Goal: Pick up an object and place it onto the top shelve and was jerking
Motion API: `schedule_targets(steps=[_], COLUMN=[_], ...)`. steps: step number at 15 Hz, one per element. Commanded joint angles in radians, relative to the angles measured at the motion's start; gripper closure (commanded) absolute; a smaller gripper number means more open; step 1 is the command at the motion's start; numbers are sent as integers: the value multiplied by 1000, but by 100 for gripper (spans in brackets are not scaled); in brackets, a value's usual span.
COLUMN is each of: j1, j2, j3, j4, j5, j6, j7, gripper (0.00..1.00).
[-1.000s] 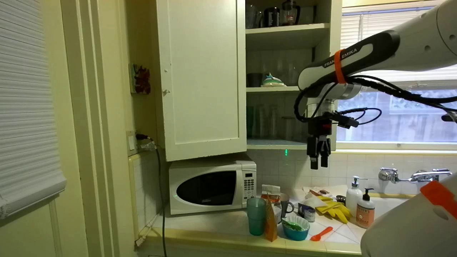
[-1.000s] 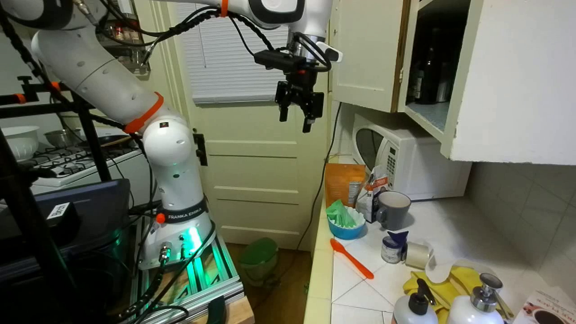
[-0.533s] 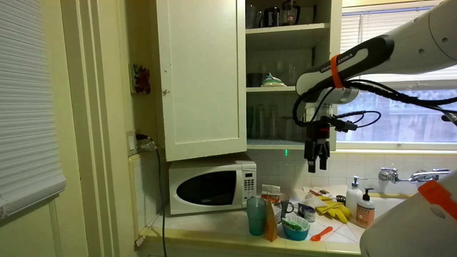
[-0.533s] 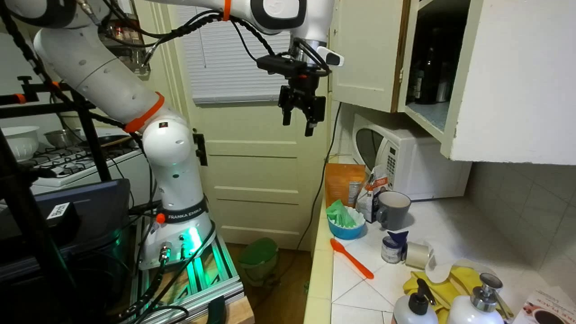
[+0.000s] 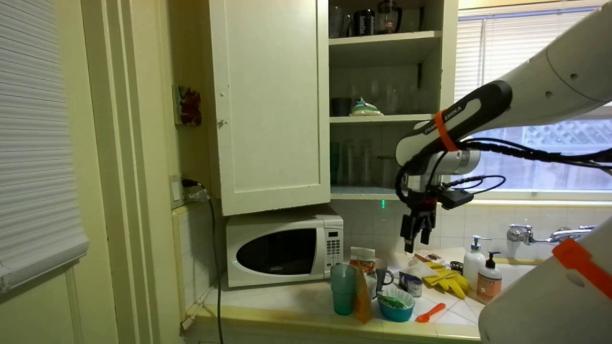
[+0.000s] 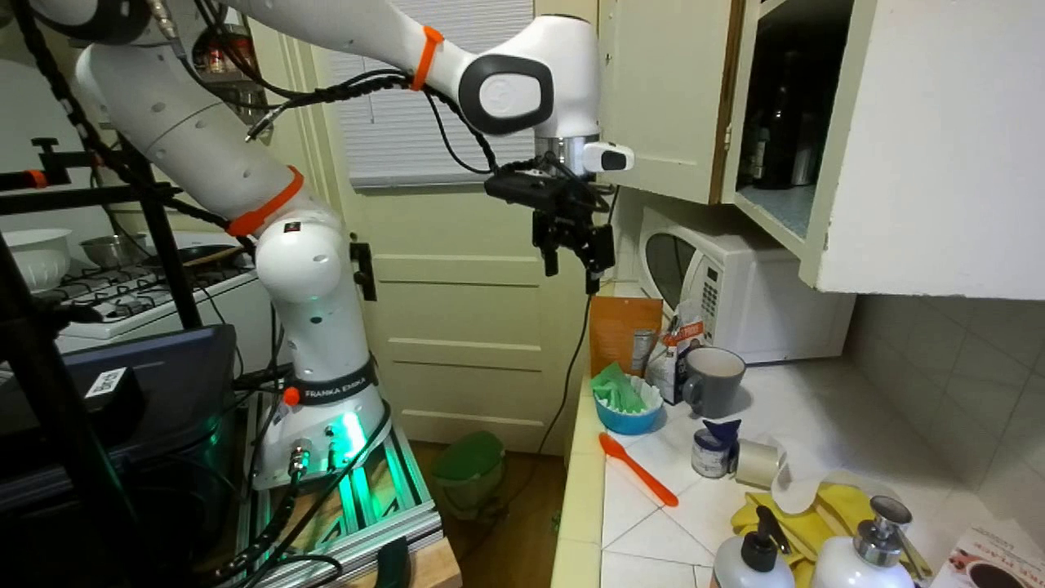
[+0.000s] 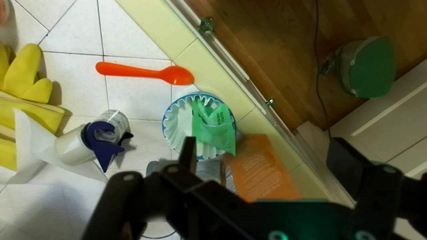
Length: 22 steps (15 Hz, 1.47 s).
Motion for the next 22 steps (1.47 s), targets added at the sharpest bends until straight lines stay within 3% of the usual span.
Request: schedule_targets(steps=[1,4,5,11,18,22], j1=[-42,-65,-59,-74,-147,-143], j2=[45,117,77,105,427,569], j3=[-24,-63,-30,-5,6,5], j4=[-98,-146,-121,-121,-40,7], j5=[-24,-2,6,-17,29,104], j6=[226,410,328,346,464,565], j7=[-6,-25,-11,11,291,356], gripper=[0,0,0,0,0,0])
